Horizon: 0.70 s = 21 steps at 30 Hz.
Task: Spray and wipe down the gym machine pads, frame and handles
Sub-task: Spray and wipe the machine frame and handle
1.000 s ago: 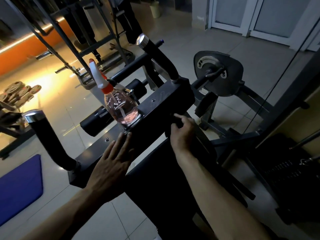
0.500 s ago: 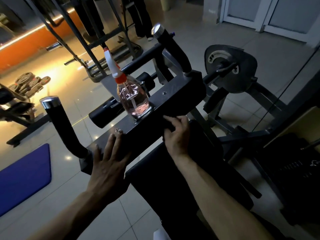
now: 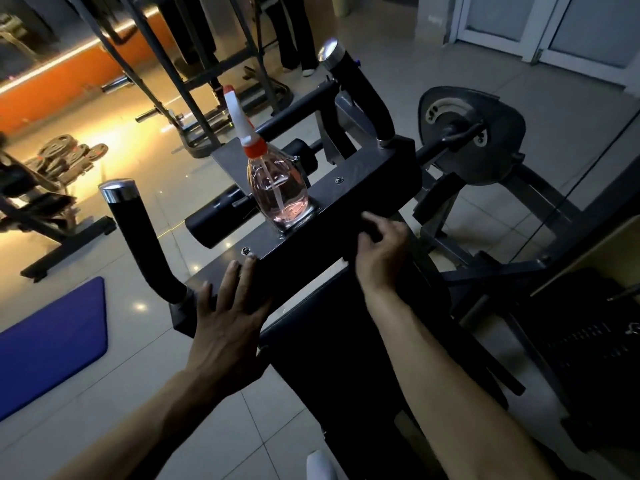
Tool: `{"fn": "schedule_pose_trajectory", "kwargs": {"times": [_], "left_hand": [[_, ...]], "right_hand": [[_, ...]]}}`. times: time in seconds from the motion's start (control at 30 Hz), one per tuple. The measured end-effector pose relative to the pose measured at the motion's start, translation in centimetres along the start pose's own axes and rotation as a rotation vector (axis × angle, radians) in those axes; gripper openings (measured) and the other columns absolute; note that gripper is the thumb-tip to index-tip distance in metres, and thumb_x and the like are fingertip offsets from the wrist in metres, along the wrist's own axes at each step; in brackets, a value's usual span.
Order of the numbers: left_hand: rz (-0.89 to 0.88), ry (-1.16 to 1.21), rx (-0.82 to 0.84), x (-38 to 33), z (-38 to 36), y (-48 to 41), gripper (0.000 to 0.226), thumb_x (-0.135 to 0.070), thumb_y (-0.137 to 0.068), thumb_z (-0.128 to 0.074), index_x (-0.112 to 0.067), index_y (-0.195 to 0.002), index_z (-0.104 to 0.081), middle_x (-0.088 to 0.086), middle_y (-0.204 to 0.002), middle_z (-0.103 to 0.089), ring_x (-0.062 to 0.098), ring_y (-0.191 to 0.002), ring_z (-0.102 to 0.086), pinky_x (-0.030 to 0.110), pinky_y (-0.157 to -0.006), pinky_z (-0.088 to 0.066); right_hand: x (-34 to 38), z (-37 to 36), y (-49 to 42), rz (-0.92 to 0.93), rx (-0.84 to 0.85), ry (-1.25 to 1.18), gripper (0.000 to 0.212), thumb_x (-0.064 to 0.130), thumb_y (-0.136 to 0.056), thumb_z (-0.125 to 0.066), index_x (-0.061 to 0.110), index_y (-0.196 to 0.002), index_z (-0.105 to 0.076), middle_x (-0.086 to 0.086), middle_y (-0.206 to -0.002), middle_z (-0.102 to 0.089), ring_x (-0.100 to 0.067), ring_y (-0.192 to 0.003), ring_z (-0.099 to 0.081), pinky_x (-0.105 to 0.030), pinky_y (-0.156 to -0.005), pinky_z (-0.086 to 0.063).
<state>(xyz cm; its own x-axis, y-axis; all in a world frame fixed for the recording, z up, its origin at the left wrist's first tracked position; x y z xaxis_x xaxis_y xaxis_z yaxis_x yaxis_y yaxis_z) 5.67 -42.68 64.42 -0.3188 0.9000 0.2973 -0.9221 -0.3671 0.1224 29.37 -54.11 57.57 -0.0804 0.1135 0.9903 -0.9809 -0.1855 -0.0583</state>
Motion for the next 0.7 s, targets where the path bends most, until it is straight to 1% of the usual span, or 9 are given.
{"fn": "schedule_pose_trajectory", "kwargs": {"times": [0.1, 0.17, 0.27, 0.33, 0.4, 0.5, 0.57, 0.63, 0.7], "left_hand": [[0.000, 0.002, 0.012, -0.1, -0.1, -0.1, 0.111, -0.059, -0.049, -0.082, -0.029, -0.150, -0.048, 0.024, -0.169, 0.001, 0.049, -0.154, -0.008, 0.068, -0.109, -0.023], [0.005, -0.003, 0.012, -0.1, -0.1, -0.1, 0.110, -0.058, -0.049, -0.082, -0.030, -0.150, -0.048, 0.023, -0.170, 0.001, 0.048, -0.155, -0.007, 0.068, -0.110, -0.022], [0.005, -0.003, -0.017, -0.2, -0.1, -0.1, 0.107, -0.055, -0.052, -0.082, -0.033, -0.151, -0.048, 0.022, -0.170, 0.001, 0.046, -0.156, -0.005, 0.067, -0.111, -0.022], [-0.004, -0.002, -0.038, -0.2, -0.2, 0.0, 0.109, -0.053, -0.051, -0.085, -0.032, -0.152, -0.049, 0.023, -0.170, 0.000, 0.046, -0.156, -0.006, 0.067, -0.111, -0.023], [-0.018, -0.002, -0.050, 0.0, -0.3, -0.1, 0.115, -0.052, -0.048, -0.087, -0.029, -0.153, -0.047, 0.024, -0.169, 0.000, 0.047, -0.155, -0.006, 0.068, -0.111, -0.023], [-0.016, 0.002, -0.061, 0.1, -0.3, 0.0, 0.114, -0.053, -0.048, -0.087, -0.027, -0.151, -0.048, 0.024, -0.169, -0.001, 0.047, -0.155, -0.006, 0.068, -0.111, -0.021], [-0.013, -0.004, -0.066, 0.0, -0.4, -0.1, 0.113, -0.053, -0.048, -0.086, -0.027, -0.151, -0.047, 0.025, -0.169, -0.001, 0.048, -0.155, -0.008, 0.068, -0.110, -0.022], [-0.014, 0.005, -0.068, -0.1, -0.5, -0.1, 0.113, -0.051, -0.048, -0.087, -0.026, -0.151, -0.048, 0.025, -0.169, -0.003, 0.049, -0.154, -0.009, 0.068, -0.109, -0.022], [-0.010, 0.012, -0.070, -0.1, -0.5, -0.1, 0.112, -0.051, -0.049, -0.088, -0.026, -0.151, -0.050, 0.025, -0.169, -0.003, 0.048, -0.155, -0.009, 0.067, -0.110, -0.022]], "right_hand": [[-0.2, -0.6, 0.7, -0.138, -0.111, -0.132, 0.028, -0.004, -0.092, -0.065, 0.014, -0.112, -0.072, 0.002, -0.123, -0.048, -0.011, -0.110, -0.058, -0.023, -0.089, -0.059], [-0.2, -3.0, 5.2, -0.128, -0.061, -0.150, 0.029, -0.004, -0.089, -0.066, 0.019, -0.105, -0.070, 0.012, -0.115, -0.046, -0.012, -0.105, -0.060, -0.022, -0.086, -0.058], [-0.5, -6.1, 12.5, -0.037, 0.118, -0.102, 0.031, -0.003, -0.084, -0.067, 0.020, -0.104, -0.073, 0.007, -0.117, -0.049, -0.007, -0.108, -0.059, -0.023, -0.092, -0.056], [-0.9, -5.5, 12.6, -0.028, 0.149, -0.124, 0.032, -0.005, -0.083, -0.066, 0.016, -0.105, -0.075, 0.005, -0.117, -0.050, -0.004, -0.107, -0.058, -0.017, -0.094, -0.053], [-1.6, -3.7, 8.6, -0.120, 0.066, -0.136, 0.030, -0.006, -0.086, -0.066, 0.014, -0.107, -0.074, 0.006, -0.114, -0.049, -0.004, -0.102, -0.057, -0.014, -0.090, -0.052], [-2.2, -0.5, 2.3, -0.281, -0.109, -0.242, 0.026, -0.010, -0.091, -0.059, 0.009, -0.106, -0.069, -0.002, -0.119, -0.051, 0.000, -0.095, -0.055, -0.001, -0.073, -0.047], [-2.1, -0.7, 2.2, -0.311, -0.159, -0.248, 0.030, -0.010, -0.091, -0.059, 0.017, -0.101, -0.068, -0.012, -0.126, -0.055, 0.001, -0.094, -0.056, 0.001, -0.070, -0.045], [-2.7, -2.8, 6.0, -0.338, -0.093, -0.267, 0.041, -0.008, -0.089, -0.060, 0.032, -0.095, -0.064, -0.013, -0.124, -0.060, -0.001, -0.092, -0.061, -0.002, -0.075, -0.048], [-3.4, -5.5, 11.2, -0.369, 0.067, -0.304, 0.039, -0.004, -0.084, -0.060, 0.033, -0.095, -0.064, -0.012, -0.118, -0.064, -0.010, -0.093, -0.067, -0.015, -0.078, -0.056]]}}
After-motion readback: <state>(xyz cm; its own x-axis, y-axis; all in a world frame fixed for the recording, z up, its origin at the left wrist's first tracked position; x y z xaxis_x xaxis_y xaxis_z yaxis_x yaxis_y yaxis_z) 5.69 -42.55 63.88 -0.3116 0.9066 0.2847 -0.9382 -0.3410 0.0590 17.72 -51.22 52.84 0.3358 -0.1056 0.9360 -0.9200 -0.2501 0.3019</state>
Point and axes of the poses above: each hand's wrist, its own y-axis away from the middle knuckle, its own z-axis out of the back of the hand, x = y × z, the point moved 5 cm from there along -y, towards the middle knuckle
